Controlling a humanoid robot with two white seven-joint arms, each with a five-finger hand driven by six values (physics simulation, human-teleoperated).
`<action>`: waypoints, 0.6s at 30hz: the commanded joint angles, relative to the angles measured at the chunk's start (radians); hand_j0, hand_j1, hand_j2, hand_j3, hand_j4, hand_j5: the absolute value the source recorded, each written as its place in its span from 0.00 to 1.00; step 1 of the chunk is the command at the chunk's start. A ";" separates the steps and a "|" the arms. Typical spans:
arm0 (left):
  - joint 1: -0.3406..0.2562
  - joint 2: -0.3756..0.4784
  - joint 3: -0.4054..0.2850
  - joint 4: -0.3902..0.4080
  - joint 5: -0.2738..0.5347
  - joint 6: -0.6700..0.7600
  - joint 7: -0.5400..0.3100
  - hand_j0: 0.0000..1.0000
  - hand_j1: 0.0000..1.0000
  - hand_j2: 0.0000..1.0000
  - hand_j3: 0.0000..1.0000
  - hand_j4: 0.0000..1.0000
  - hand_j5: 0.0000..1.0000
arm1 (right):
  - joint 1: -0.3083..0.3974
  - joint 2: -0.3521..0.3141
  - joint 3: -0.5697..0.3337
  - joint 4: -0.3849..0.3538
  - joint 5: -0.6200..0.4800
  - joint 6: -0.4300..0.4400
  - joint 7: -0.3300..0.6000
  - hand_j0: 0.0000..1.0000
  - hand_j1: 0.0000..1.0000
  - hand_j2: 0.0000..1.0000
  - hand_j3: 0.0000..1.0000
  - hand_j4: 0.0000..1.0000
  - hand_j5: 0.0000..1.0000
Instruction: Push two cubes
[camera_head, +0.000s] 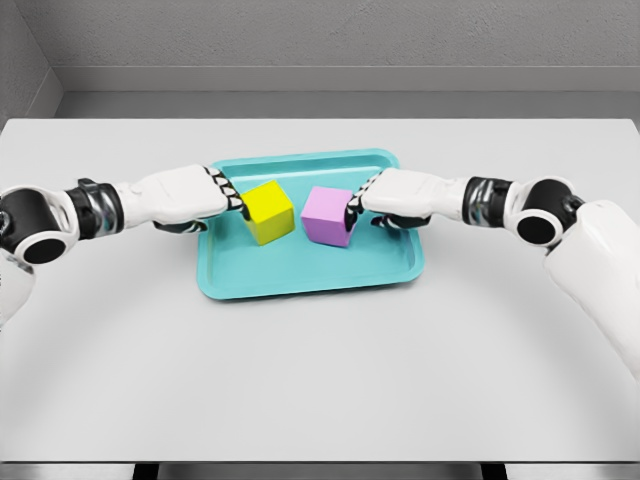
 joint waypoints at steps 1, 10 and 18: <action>0.002 -0.011 -0.005 -0.005 0.005 0.003 0.001 0.74 0.74 0.74 0.74 0.74 0.74 | 0.000 0.017 0.007 0.016 -0.005 0.003 0.000 0.56 0.56 0.56 0.56 0.56 0.56; 0.009 -0.054 -0.040 -0.069 -0.009 0.003 0.001 0.74 0.74 0.74 0.74 0.74 0.74 | -0.014 0.034 0.008 0.062 -0.004 0.003 0.001 0.56 0.56 0.56 0.56 0.56 0.56; 0.008 -0.037 -0.026 -0.049 -0.006 0.003 -0.015 0.63 0.63 0.63 0.63 0.63 0.63 | -0.014 0.023 0.005 0.052 -0.005 0.003 0.003 0.56 0.56 0.56 0.56 0.56 0.56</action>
